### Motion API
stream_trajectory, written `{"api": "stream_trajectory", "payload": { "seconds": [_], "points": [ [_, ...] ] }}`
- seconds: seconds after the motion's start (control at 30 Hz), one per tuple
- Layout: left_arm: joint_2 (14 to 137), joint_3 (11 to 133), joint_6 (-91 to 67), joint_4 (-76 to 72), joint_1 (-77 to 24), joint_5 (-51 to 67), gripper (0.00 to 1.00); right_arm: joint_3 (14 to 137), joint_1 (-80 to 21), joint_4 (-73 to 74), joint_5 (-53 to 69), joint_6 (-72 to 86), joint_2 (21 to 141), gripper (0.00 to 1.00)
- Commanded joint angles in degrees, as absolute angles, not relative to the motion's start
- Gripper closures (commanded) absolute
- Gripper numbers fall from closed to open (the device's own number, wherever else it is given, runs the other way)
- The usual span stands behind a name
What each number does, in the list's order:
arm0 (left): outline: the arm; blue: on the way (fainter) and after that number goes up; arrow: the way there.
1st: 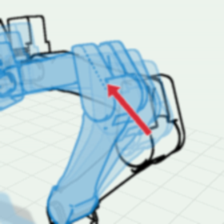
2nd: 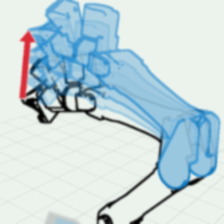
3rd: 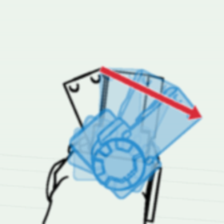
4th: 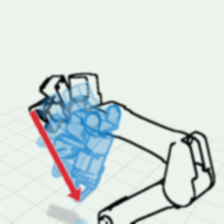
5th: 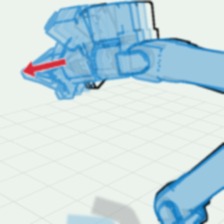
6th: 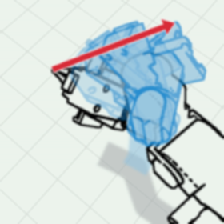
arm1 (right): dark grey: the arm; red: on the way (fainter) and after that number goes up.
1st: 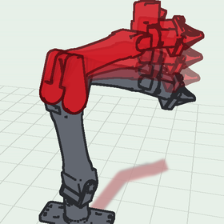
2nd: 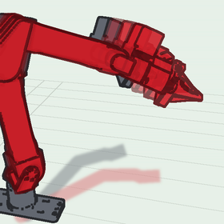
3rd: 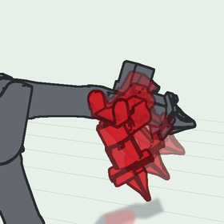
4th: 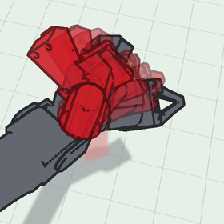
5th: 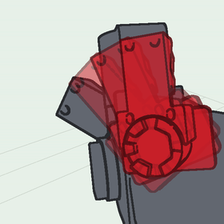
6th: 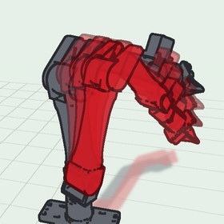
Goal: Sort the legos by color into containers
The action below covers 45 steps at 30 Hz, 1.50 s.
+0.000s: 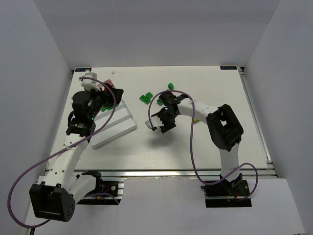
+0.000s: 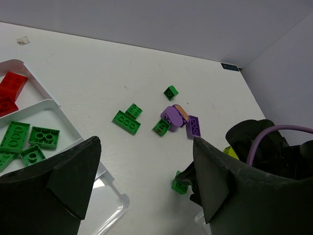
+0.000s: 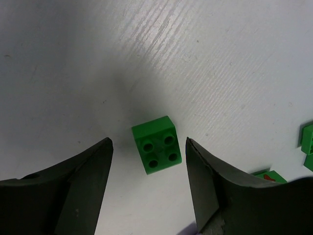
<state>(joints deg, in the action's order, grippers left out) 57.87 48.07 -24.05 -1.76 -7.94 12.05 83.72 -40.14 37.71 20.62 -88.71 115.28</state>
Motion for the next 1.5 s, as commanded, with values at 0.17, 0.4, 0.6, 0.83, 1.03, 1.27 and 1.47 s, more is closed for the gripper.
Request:
{"api": "stream_trajectory", "payload": {
  "seconds": [0.17,0.4,0.6,0.83,1.03,1.27,1.47],
  "points": [
    [57.92,47.20,-23.73,-2.46,-7.91,12.30,0.15,88.94,-39.99,40.69,17.67,-89.03,119.16,0.34],
    [59.06,46.94,-24.69,-3.77,-8.00,15.02,0.15,93.61,-39.64,46.14,18.37,-89.38,122.35,0.75],
    [59.50,46.23,-26.28,-6.76,-9.14,19.59,0.14,87.11,-39.55,41.76,21.52,-86.32,114.71,0.95],
    [60.99,43.60,-29.97,-13.71,-13.88,28.64,0.13,76.83,-39.64,27.87,29.27,-55.40,95.40,1.00],
    [66.79,42.89,-35.68,-20.91,-19.33,38.84,0.12,61.54,-38.32,11.28,34.44,-32.11,79.31,1.00],
    [64.34,39.82,-33.94,-28.04,-23.11,40.17,0.13,55.20,-28.76,-5.79,47.80,-2.22,73.30,1.00],
    [62.66,39.37,-33.04,-26.63,-24.70,38.85,0.12,52.38,-27.68,-7.48,50.20,-4.09,71.29,1.00]
  ]
}}
